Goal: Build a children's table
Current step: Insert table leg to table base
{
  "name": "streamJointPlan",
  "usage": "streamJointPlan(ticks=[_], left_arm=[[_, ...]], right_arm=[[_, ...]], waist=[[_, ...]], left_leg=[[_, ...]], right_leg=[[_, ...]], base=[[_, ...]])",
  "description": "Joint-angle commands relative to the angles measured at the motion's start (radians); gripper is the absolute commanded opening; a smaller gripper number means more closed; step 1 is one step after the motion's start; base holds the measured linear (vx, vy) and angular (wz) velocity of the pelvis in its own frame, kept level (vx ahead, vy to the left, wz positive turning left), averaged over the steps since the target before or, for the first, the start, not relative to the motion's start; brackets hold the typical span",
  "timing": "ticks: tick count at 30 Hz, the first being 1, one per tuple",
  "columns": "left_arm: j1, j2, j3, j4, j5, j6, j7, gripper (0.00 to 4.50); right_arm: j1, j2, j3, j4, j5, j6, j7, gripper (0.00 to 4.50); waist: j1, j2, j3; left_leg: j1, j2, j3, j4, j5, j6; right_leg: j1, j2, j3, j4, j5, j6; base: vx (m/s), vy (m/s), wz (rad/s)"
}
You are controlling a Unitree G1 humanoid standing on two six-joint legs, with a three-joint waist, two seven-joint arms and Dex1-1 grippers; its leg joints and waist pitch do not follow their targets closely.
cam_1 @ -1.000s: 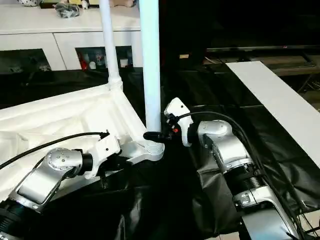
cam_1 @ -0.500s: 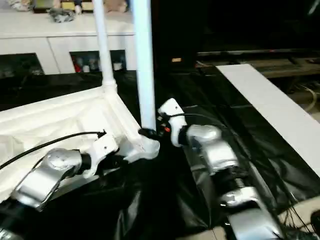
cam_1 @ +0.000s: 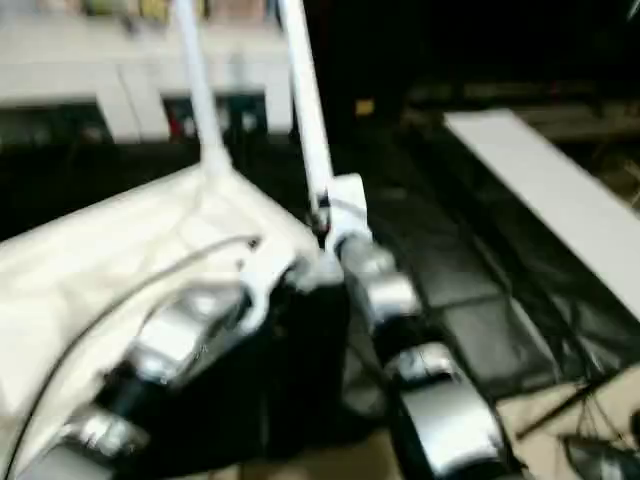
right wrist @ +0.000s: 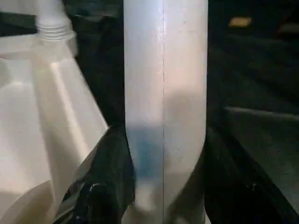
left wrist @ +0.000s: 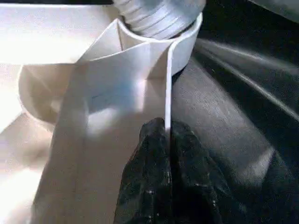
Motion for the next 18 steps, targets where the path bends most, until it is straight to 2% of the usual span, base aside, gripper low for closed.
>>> streamJointPlan(ticks=[1, 2, 3, 5, 7, 9, 11, 12, 13, 14, 15, 16, 17, 18], left_arm=[[-0.04, 0.006, 0.047, 0.009, 0.025, -0.055, 0.083, 0.0], [-0.04, 0.018, 0.039, 0.008, 0.034, -0.071, 0.074, 0.0], [-0.037, 0.03, 0.03, 0.006, 0.042, -0.092, 0.063, 0.0], [-0.021, 0.07, 0.006, -0.002, 0.06, -0.15, 0.03, 0.0], [-0.014, 0.084, 0.0, -0.007, 0.066, -0.157, 0.022, 0.0], [0.016, 0.156, -0.049, -0.028, 0.077, -0.285, -0.068, 0.0], [0.025, 0.177, -0.062, -0.037, 0.076, -0.311, -0.096, 0.0], [0.049, 0.223, -0.077, -0.063, 0.069, -0.377, -0.16, 0.0], [0.049, 0.223, -0.077, -0.063, 0.069, -0.377, -0.16, 0.0], [0.056, 0.241, -0.083, -0.069, 0.066, -0.406, -0.177, 0.0], [0.067, 0.261, -0.081, -0.079, 0.059, -0.418, -0.195, 0.0], [0.077, 0.279, -0.077, -0.088, 0.048, -0.448, -0.216, 0.0], [0.088, 0.291, -0.054, -0.102, 0.028, -0.457, -0.227, 0.0], [0.096, 0.298, -0.038, -0.111, 0.014, -0.463, -0.233, 0.46]], right_arm=[[0.073, 0.019, 0.0, 0.122, 0.004, 0.048, -0.002, 1.83], [0.07, 0.021, 0.0, 0.124, 0.003, 0.037, 0.0, 1.83], [0.069, 0.023, -0.005, 0.123, 0.007, 0.027, 0.004, 1.83], [0.071, 0.024, -0.023, 0.1, 0.026, -0.016, 0.032, 1.83], [0.073, 0.021, -0.024, 0.085, 0.026, -0.035, 0.041, 1.83], [0.093, 0.004, -0.053, -0.018, 0.051, -0.087, 0.107, 1.83], [0.102, -0.002, -0.061, -0.054, 0.06, -0.097, 0.125, 1.83], [0.136, -0.026, -0.073, -0.186, 0.104, -0.082, 0.199, 1.83], [0.136, -0.026, -0.073, -0.186, 0.104, -0.082, 0.199, 1.83], [0.148, -0.035, -0.08, -0.234, 0.122, -0.073, 0.227, 1.83], [0.168, -0.056, -0.085, -0.307, 0.154, -0.048, 0.281, 1.83], [0.184, -0.078, -0.09, -0.37, 0.181, -0.024, 0.321, 1.83], [0.206, -0.108, -0.089, -0.444, 0.21, 0.01, 0.376, 1.83], [0.221, -0.128, -0.089, -0.495, 0.228, 0.034, 0.413, 1.83]], waist=[[-0.015, 0.013, -0.022], [-0.018, 0.012, -0.022], [-0.016, 0.012, -0.029], [-0.014, 0.011, -0.028], [-0.016, 0.008, -0.028], [-0.011, 0.003, -0.033], [-0.008, 0.005, -0.042], [-0.002, 0.005, -0.045], [-0.002, 0.005, -0.048], [0.003, 0.007, -0.054], [0.008, 0.01, -0.06], [0.009, 0.012, -0.062], [0.01, 0.011, -0.067], [0.013, 0.006, -0.069]], left_leg=[[0.027, 0.075, -0.03, -0.118, -0.45, -0.054], [0.017, 0.074, -0.031, -0.122, -0.443, -0.058], [0.013, 0.073, -0.028, -0.12, -0.395, -0.055], [0.014, 0.075, -0.022, -0.12, -0.368, -0.042], [0.009, 0.074, -0.015, -0.119, -0.346, -0.024], [0.005, 0.077, -0.006, -0.113, -0.26, 0.014], [0.003, 0.08, 0.0, -0.108, -0.2, 0.03], [0.001, 0.078, 0.015, -0.104, -0.144, 0.065], [-0.002, 0.081, 0.019, -0.102, -0.134, 0.068], [-0.005, 0.08, 0.023, -0.098, -0.088, 0.074], [-0.006, 0.079, 0.025, -0.09, -0.016, 0.083], [-0.007, 0.079, 0.026, -0.087, 0.012, 0.088], [-0.012, 0.074, 0.028, -0.079, 0.057, 0.093], [-0.012, 0.069, 0.031, -0.07, 0.084, 0.099]], right_leg=[[-0.021, -0.039, 0.02, -0.088, -0.245, -0.111], [-0.016, -0.043, 0.019, -0.091, -0.265, -0.094], [-0.012, -0.046, 0.019, -0.09, -0.22, -0.088], [-0.017, -0.044, 0.02, -0.093, -0.191, -0.089], [-0.015, -0.048, 0.02, -0.099, -0.214, -0.101], [-0.013, -0.053, 0.023, -0.104, -0.202, -0.105], [-0.009, -0.053, 0.021, -0.097, -0.143, -0.116], [-0.01, -0.046, 0.017, -0.095, -0.057, -0.131], [-0.01, -0.046, 0.018, -0.089, -0.029, -0.136], [-0.006, -0.042, 0.018, -0.079, 0.048, -0.138], [-0.004, -0.034, 0.016, -0.065, 0.173, -0.143], [-0.006, -0.031, 0.015, -0.059, 0.235, -0.148], [-0.002, -0.022, 0.013, -0.046, 0.353, -0.152], [-0.003, -0.014, 0.013, -0.037, 0.454, -0.15]], base=[[0.0, 0.0, 0.0], [0.0, 0.0, 0.0], [0.0, 0.0, 0.0], [0.0, 0.0, 0.0], [0.0, 0.0, 0.0], [0.0, 0.0, 0.0], [0.009, -0.075, 0.0], [0.005, -0.08, 0.0], [0.024, -0.073, -0.03], [0.048, -0.051, -0.05], [0.048, -0.051, -0.05], [0.059, -0.026, -0.04], [0.062, -0.004, -0.03], [0.062, -0.004, -0.03]])
